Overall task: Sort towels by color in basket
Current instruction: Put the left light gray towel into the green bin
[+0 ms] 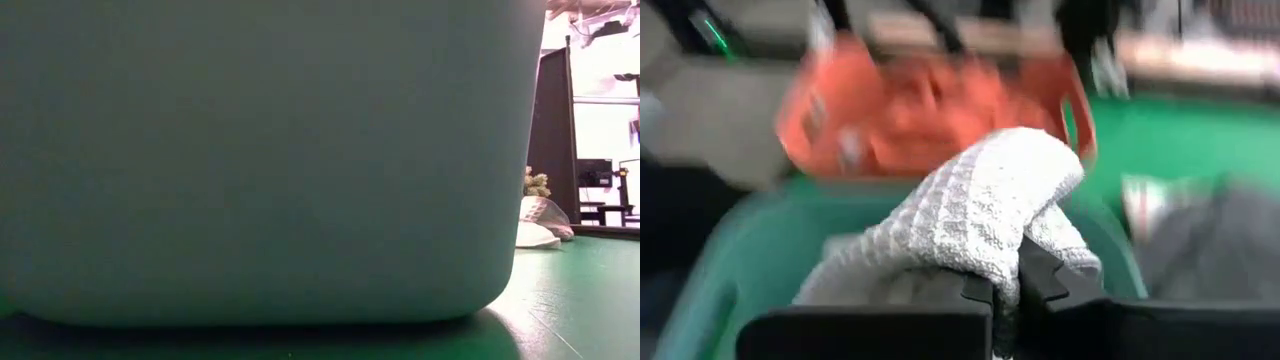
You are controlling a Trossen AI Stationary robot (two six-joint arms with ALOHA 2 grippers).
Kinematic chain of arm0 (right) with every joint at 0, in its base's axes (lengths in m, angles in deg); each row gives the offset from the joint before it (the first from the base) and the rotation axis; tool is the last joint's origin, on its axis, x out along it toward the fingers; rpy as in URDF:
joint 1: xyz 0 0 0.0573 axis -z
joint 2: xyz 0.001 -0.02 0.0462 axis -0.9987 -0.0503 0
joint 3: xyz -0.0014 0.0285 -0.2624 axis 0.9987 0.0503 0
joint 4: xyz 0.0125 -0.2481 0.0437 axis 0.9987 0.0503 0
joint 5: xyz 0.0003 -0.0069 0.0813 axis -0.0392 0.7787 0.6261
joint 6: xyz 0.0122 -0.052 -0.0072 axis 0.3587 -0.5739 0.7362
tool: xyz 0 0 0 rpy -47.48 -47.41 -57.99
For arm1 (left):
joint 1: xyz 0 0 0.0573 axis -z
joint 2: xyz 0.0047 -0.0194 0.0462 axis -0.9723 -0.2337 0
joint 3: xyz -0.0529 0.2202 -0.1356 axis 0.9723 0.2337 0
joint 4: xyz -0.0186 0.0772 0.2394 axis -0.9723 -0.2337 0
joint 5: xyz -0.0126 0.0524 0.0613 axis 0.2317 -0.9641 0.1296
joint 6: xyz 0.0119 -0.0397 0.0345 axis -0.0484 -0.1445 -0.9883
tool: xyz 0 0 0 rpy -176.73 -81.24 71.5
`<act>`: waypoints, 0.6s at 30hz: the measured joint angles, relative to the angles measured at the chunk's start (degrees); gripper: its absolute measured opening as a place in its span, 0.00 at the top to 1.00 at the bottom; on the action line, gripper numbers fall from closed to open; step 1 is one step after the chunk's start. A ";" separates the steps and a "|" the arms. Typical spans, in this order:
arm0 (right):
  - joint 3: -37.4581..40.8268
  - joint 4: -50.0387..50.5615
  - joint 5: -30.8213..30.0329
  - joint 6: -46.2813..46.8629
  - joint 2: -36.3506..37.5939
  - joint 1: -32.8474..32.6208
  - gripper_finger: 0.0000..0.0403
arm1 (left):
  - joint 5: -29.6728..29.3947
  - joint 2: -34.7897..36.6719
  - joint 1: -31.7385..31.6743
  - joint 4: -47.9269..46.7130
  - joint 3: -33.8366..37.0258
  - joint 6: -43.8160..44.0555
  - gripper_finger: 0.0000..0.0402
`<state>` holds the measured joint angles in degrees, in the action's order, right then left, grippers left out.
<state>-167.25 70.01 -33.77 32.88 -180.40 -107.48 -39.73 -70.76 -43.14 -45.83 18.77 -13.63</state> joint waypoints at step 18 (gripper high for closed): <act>-0.06 -0.13 2.59 5.96 -15.35 5.52 0.86 | 0.00 -0.02 0.00 0.30 0.00 0.46 0.41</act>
<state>-167.31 69.89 -31.18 38.83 -195.74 -101.96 -39.73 -70.77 -43.14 -45.53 18.77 -13.17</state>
